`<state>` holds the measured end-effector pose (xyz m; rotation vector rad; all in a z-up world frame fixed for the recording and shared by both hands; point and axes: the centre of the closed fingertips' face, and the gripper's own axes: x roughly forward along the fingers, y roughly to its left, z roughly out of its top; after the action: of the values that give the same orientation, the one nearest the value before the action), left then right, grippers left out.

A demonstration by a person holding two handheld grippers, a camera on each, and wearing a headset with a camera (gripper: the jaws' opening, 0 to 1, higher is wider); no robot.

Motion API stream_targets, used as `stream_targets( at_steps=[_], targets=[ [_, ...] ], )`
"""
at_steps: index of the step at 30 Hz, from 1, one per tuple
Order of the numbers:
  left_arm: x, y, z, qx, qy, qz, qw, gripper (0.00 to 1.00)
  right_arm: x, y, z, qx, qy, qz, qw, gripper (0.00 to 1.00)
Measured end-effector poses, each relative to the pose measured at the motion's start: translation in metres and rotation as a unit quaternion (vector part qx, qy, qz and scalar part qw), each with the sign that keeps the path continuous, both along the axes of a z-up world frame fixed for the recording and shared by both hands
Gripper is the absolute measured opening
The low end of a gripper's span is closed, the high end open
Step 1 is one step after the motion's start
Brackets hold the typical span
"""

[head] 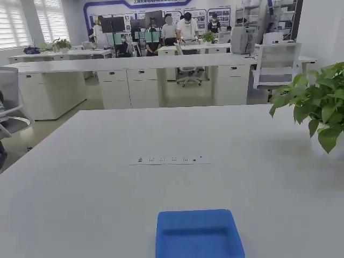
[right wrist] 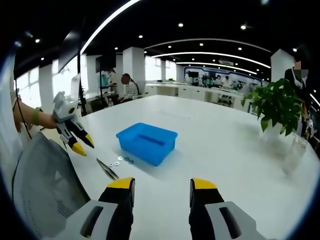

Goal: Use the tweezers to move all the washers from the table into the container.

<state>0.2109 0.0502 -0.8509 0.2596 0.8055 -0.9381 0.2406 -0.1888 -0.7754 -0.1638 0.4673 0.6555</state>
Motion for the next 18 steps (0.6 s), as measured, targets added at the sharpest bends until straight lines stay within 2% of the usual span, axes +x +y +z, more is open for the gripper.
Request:
stream_targets(
  at_steps=[3, 5, 9, 13, 15, 16, 18],
  targets=[
    [0.002, -0.004, -0.003, 0.019, -0.004, -0.026, 0.9995, 0.23, 0.000, -0.001, -0.001, -0.003, 0.000, 0.001, 1.0000, 0.40],
    [0.003, -0.008, -0.006, 0.027, 0.000, -0.038, 0.9989, 0.21, 0.000, -0.003, -0.003, -0.005, 0.002, 0.000, 1.0000, 0.39],
    [0.003, -0.012, -0.015, 0.057, 0.004, -0.073, 0.9957, 0.19, 0.000, -0.004, -0.003, -0.007, 0.004, -0.002, 1.0000, 0.39],
    [0.007, -0.016, -0.017, 0.063, -0.001, -0.083, 0.9945, 0.16, 0.000, -0.005, -0.005, -0.009, 0.007, -0.004, 0.9999, 0.38],
    [0.007, -0.017, -0.020, 0.073, 0.000, -0.095, 0.9928, 0.15, 0.000, -0.007, -0.008, -0.012, 0.011, -0.003, 0.9999, 0.38],
    [0.007, -0.016, -0.021, 0.088, -0.005, -0.108, 0.9903, 0.15, 0.000, -0.007, -0.008, -0.012, 0.012, -0.003, 0.9998, 0.38],
    [0.007, -0.017, -0.023, 0.102, -0.011, -0.123, 0.9871, 0.13, 0.000, -0.008, -0.011, -0.015, 0.015, -0.003, 0.9998, 0.38]
  ],
)
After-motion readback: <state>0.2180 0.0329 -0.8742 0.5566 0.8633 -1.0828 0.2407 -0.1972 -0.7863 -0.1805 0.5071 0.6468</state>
